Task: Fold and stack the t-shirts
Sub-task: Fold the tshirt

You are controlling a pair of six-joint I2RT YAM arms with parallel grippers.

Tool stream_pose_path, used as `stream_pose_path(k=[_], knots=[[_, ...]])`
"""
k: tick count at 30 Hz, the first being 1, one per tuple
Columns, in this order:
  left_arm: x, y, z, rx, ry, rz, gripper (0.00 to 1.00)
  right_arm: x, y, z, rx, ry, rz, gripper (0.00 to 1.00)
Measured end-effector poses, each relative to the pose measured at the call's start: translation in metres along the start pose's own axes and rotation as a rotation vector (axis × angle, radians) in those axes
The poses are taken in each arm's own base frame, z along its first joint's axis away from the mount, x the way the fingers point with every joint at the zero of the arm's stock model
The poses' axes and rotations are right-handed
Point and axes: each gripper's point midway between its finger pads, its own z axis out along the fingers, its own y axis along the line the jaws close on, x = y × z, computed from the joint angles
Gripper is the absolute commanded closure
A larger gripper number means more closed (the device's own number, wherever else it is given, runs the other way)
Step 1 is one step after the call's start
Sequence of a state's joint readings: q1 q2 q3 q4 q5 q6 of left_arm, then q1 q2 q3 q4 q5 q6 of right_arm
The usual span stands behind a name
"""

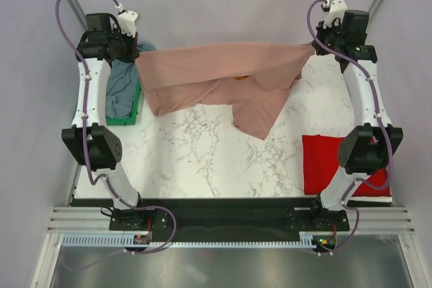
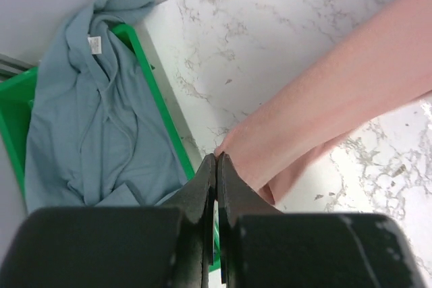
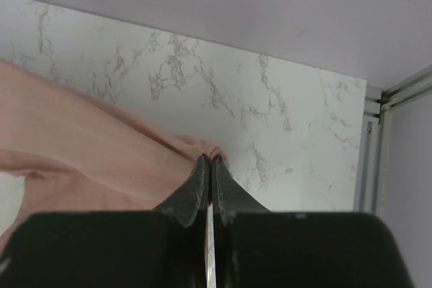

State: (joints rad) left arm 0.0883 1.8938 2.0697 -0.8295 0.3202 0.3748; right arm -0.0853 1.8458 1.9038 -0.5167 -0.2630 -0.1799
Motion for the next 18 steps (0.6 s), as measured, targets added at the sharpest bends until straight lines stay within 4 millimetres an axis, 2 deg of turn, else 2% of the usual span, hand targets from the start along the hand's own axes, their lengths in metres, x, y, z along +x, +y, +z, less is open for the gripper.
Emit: stream_pose_path(k=[4,9,13,18], knots=[[-0.017,-0.012,-0.045,-0.002,-0.072,0.020,0.98,-0.036,0.008,-0.054,0.017,-0.100,-0.026,1.00],[-0.036,-0.029,-0.103,-0.019,-0.167,0.055,0.98,-0.067,0.024,-0.127,0.031,-0.219,-0.043,1.00],[-0.052,-0.045,-0.159,-0.051,-0.267,0.094,0.98,-0.089,0.041,-0.201,0.048,-0.341,-0.066,1.00],[-0.057,-0.067,-0.227,-0.097,-0.381,0.140,0.98,-0.110,0.063,-0.296,0.076,-0.510,-0.108,1.00]])
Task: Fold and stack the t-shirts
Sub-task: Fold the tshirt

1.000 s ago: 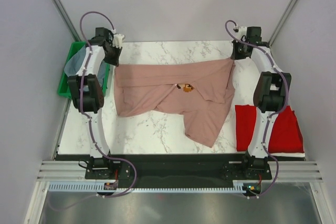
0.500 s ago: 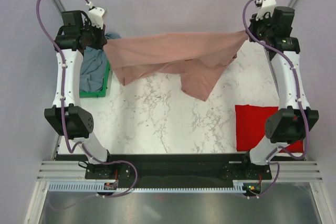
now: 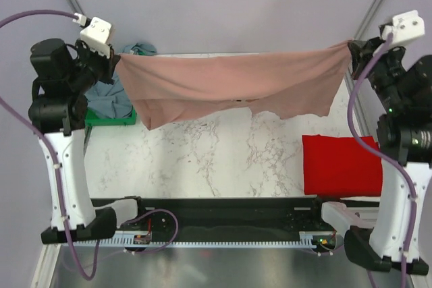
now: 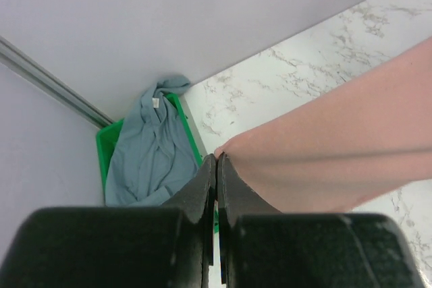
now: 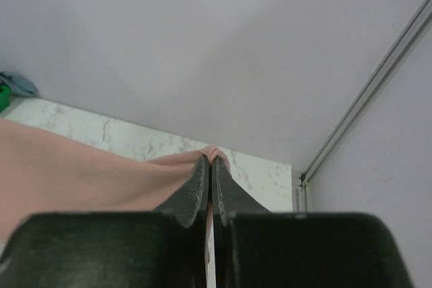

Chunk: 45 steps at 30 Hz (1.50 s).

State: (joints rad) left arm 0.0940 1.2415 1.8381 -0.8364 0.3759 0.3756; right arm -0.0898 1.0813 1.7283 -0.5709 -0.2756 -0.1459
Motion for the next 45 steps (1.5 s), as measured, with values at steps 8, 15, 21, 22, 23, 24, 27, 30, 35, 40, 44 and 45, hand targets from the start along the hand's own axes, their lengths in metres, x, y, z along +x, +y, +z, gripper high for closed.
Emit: stream_pose_path(k=[8,15,21,22,23,24,27,30,35,40,44,45], knots=[[-0.033,-0.022,-0.075,-0.040,-0.153,0.066,0.98,-0.050,0.018,-0.089,0.021,-0.137,-0.035,1.00],[0.006,-0.028,-0.037,0.039,-0.049,0.023,0.98,0.000,0.018,-0.062,0.004,-0.034,-0.002,1.00],[0.103,-0.037,0.060,0.195,0.191,-0.103,0.96,0.116,0.017,0.014,-0.051,0.218,0.082,1.00],[0.125,-0.041,0.077,0.222,0.241,-0.127,0.95,0.140,0.017,0.028,-0.058,0.267,0.096,1.00],[0.146,-0.046,0.092,0.249,0.289,-0.150,0.95,0.166,0.017,0.042,-0.065,0.316,0.109,1.00],[0.167,-0.053,0.106,0.278,0.339,-0.172,0.94,0.195,0.018,0.053,-0.072,0.374,0.124,1.00],[0.214,-0.071,0.146,0.351,0.444,-0.215,0.96,0.273,0.020,0.083,-0.094,0.531,0.159,1.00],[0.262,-0.084,0.191,0.403,0.548,-0.256,0.97,0.341,0.016,0.115,-0.094,0.642,0.173,1.00],[0.314,-0.079,0.258,0.389,0.631,-0.277,0.98,0.430,0.000,0.173,-0.060,0.762,0.180,1.00],[0.324,-0.057,0.304,0.322,0.613,-0.247,0.98,0.458,-0.018,0.229,-0.025,0.730,0.159,1.00],[0.317,-0.038,0.329,0.260,0.575,-0.224,0.98,0.465,-0.028,0.256,-0.004,0.696,0.141,1.00],[0.316,-0.035,0.333,0.248,0.567,-0.220,0.98,0.466,-0.030,0.260,0.001,0.690,0.137,1.00]])
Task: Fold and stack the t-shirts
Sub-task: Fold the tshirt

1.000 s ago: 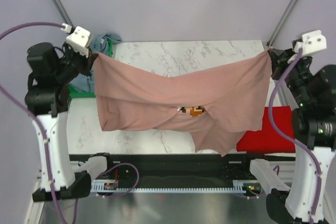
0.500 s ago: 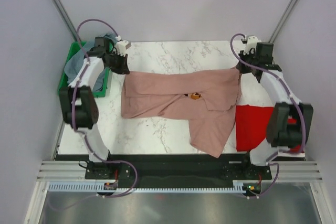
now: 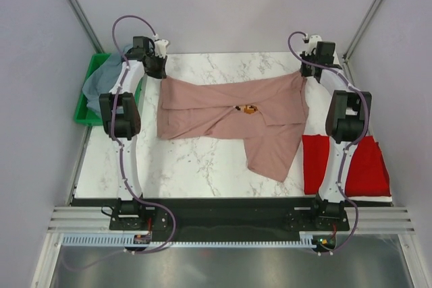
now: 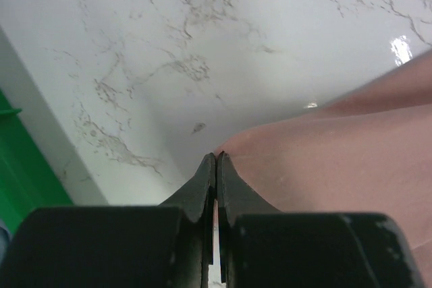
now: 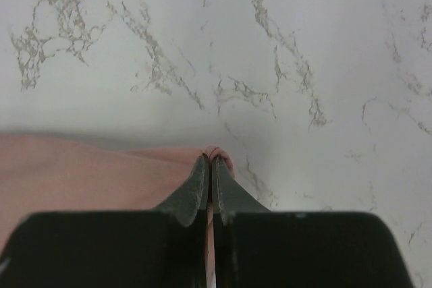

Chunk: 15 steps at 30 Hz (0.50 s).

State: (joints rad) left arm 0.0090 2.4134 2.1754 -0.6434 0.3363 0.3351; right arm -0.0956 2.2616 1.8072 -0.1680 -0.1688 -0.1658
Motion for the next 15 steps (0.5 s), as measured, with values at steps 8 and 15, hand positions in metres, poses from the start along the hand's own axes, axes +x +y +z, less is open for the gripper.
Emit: stream_pose_path(k=[8,15], knots=[[0.005,0.025,0.022,-0.100,0.008,-0.013,0.96,0.001,-0.009,0.044,0.017,-0.023,-0.018,1.00],[-0.009,0.050,0.041,-0.195,-0.041,-0.015,0.66,-0.006,-0.015,0.081,0.022,-0.059,-0.027,0.90]])
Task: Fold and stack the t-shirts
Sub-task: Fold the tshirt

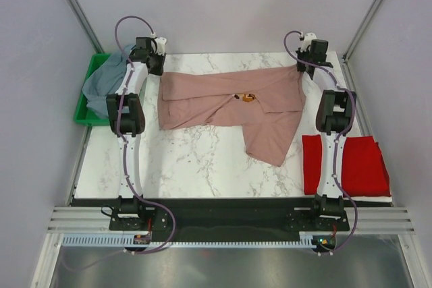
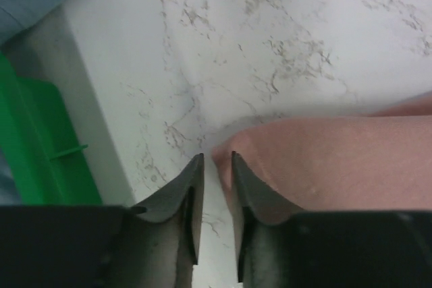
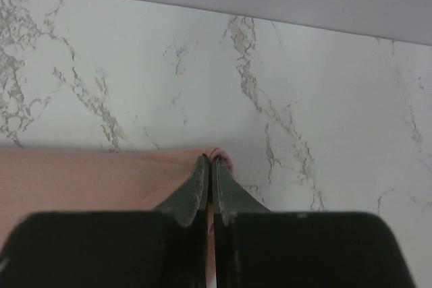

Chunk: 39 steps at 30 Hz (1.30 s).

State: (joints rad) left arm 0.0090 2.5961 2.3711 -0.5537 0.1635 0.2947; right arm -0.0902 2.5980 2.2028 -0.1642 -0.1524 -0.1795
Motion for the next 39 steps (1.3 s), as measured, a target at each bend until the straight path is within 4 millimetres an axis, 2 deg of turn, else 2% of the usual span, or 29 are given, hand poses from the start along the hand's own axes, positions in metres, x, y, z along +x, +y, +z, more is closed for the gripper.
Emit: stream_pose_path(k=[1,2,3,6,10,12,15,16,17,19,20,22,24,26,28,31,33,35,39], knots=[[-0.004,0.001,0.000,-0.011,-0.011,0.001,0.63,-0.003,-0.001,0.002,0.004,-0.008,0.001,0.78],[-0.007,0.003,0.000,-0.028,-0.018,-0.001,0.55,-0.008,-0.002,0.003,0.008,-0.018,0.003,0.58],[-0.012,0.006,-0.001,-0.045,-0.030,-0.002,0.52,-0.012,-0.004,0.003,0.019,-0.025,0.009,0.54],[-0.028,0.010,-0.005,-0.093,-0.068,0.001,0.45,-0.027,-0.012,0.000,0.059,-0.059,0.015,0.44],[-0.051,0.006,-0.024,-0.126,-0.105,0.018,0.43,-0.051,-0.020,-0.016,0.105,-0.096,0.031,0.41],[-0.063,0.000,-0.048,-0.138,-0.115,0.026,0.47,-0.067,-0.021,-0.035,0.114,-0.115,0.041,0.41],[-0.076,-0.017,-0.101,-0.116,-0.129,0.040,0.56,-0.085,-0.011,-0.080,0.077,-0.131,0.055,0.39],[-0.075,-0.026,-0.122,-0.094,-0.124,0.044,0.60,-0.090,-0.005,-0.098,0.055,-0.135,0.055,0.40],[-0.074,-0.035,-0.137,-0.069,-0.123,0.047,0.70,-0.094,0.001,-0.112,0.032,-0.142,0.052,0.41],[-0.060,-0.057,-0.173,-0.004,-0.111,0.048,0.75,-0.099,0.019,-0.146,-0.028,-0.150,0.033,0.41],[-0.050,-0.066,-0.182,0.025,-0.097,0.047,0.75,-0.097,0.030,-0.160,-0.065,-0.145,0.023,0.42],[-0.017,-0.087,-0.197,0.095,-0.033,0.033,0.75,-0.085,0.052,-0.183,-0.144,-0.116,0.006,0.43],[0.014,-0.099,-0.193,0.142,0.045,0.008,0.71,-0.066,0.072,-0.193,-0.223,-0.068,-0.002,0.44],[0.050,-0.109,-0.182,0.186,0.147,-0.025,0.67,-0.031,0.092,-0.197,-0.307,0.018,0.005,0.44],[0.084,-0.119,-0.172,0.231,0.260,-0.068,0.65,0.012,0.107,-0.202,-0.380,0.125,0.021,0.44],[0.116,-0.132,-0.161,0.294,0.375,-0.137,0.62,0.072,0.123,-0.213,-0.447,0.281,0.030,0.45],[0.127,-0.136,-0.157,0.320,0.417,-0.169,0.62,0.101,0.130,-0.222,-0.475,0.354,0.018,0.45],[0.131,-0.138,-0.155,0.328,0.437,-0.185,0.62,0.119,0.136,-0.230,-0.499,0.401,-0.005,0.44],[0.124,-0.133,-0.142,0.325,0.432,-0.196,0.62,0.128,0.143,-0.237,-0.529,0.424,-0.055,0.45]])
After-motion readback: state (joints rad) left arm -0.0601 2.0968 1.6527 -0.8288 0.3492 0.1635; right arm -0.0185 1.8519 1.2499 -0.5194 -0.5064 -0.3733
